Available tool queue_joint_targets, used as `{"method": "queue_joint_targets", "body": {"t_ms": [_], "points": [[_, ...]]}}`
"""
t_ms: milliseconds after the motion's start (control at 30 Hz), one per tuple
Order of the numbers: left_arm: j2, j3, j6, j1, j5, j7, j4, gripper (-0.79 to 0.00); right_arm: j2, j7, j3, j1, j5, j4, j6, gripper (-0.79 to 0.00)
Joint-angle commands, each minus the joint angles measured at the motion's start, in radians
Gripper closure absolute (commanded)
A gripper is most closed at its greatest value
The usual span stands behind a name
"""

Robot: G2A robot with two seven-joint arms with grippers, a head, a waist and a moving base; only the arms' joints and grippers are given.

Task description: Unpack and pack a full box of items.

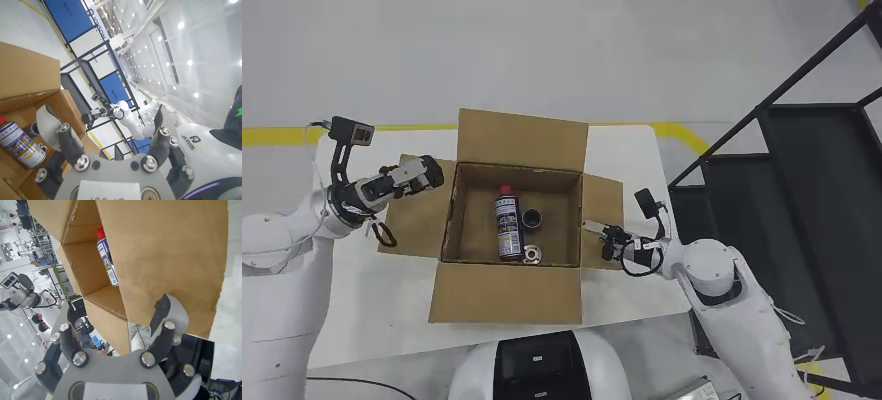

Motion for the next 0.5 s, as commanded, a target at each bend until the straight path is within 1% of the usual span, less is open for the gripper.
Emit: {"method": "queue_joint_targets", "body": {"t_ms": [0,167,267,367,467], "points": [[0.006,-0.034,0.008,0.03,0.009,0.0,-0.011,-0.785,0.001,-0.004,-0.006,0.008,0.0,0.002,0.005,-0.785],[0.018,-0.094,0.037,0.081,0.011,-0.011,-0.004,-0.785,0.002,-0.033,-0.013,0.019,-0.001,-0.065,-0.013,-0.785],[0.024,-0.116,0.048,0.108,0.002,-0.023,0.009,-0.785,0.001,-0.044,-0.042,0.039,-0.009,-0.107,-0.035,-0.785],[0.026,-0.142,0.038,0.141,-0.03,-0.019,0.02,-0.785,-0.004,-0.04,-0.121,0.1,-0.06,-0.104,-0.027,-0.785],[0.028,-0.158,0.021,0.178,-0.058,-0.019,0.016,-0.785,-0.011,-0.031,-0.215,0.192,-0.127,-0.092,-0.002,-0.785]]}}
